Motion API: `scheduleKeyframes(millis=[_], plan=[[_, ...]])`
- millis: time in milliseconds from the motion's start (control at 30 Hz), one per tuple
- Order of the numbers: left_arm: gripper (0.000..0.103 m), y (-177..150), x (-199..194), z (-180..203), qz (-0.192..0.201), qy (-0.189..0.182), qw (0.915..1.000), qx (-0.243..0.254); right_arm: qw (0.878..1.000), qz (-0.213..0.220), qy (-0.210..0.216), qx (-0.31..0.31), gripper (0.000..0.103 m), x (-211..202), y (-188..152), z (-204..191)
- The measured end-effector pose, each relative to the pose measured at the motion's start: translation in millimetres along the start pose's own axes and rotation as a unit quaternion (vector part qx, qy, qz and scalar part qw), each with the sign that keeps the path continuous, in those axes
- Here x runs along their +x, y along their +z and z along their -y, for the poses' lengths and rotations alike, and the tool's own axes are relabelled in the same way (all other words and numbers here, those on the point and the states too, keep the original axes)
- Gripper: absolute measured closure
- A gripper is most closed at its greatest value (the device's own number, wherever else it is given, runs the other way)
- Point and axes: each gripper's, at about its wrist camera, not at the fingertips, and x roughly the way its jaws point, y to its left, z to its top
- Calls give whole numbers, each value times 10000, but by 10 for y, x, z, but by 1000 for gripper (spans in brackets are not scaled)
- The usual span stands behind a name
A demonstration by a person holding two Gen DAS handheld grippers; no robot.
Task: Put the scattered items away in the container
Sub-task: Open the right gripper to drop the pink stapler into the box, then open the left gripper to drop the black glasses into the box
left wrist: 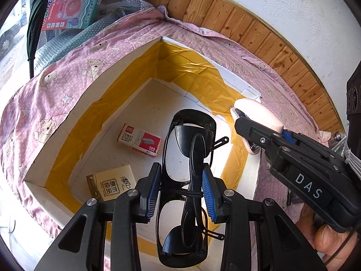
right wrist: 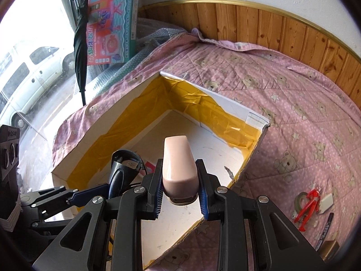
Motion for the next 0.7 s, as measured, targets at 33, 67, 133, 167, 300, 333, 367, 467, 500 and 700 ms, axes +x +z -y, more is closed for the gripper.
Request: scheduleKeyframes(millis=[33, 67, 133, 167, 300, 333, 367, 467, 500, 700], plan=[[66, 23, 18, 0, -26, -14, 10000, -54, 10000, -10, -7, 12, 75, 26, 25, 5], [66, 44, 37, 7, -38, -12, 10000, -63, 10000, -25, -13, 16, 75, 53, 47, 7], [66, 82, 77, 23, -61, 27, 10000, -64, 10000, -46, -36, 53, 75, 99, 85, 19], [66, 97, 97, 29, -71, 33, 9999, -70, 10000, -61, -55, 54, 75, 125, 99, 24], [66, 143, 195, 32, -152, 83, 9998, -130, 9998, -128, -140, 110, 75, 216, 132, 77], [66, 146, 218, 37, -174, 107, 9997, -135, 9997, -136, -159, 135, 75, 233, 136, 97], [66, 150, 238, 42, -187, 147, 9996, -136, 9996, -136, -171, 153, 75, 249, 141, 115], [66, 154, 322, 24, -303, 185, 9991, -229, 9995, -108, -190, 232, 74, 283, 139, 175], [66, 151, 361, 27, -364, 182, 9990, -194, 9994, -77, -173, 274, 73, 282, 131, 198], [62, 57, 337, -17, -491, 7, 9986, -204, 9970, 199, 45, 740, 72, 96, -17, 393]])
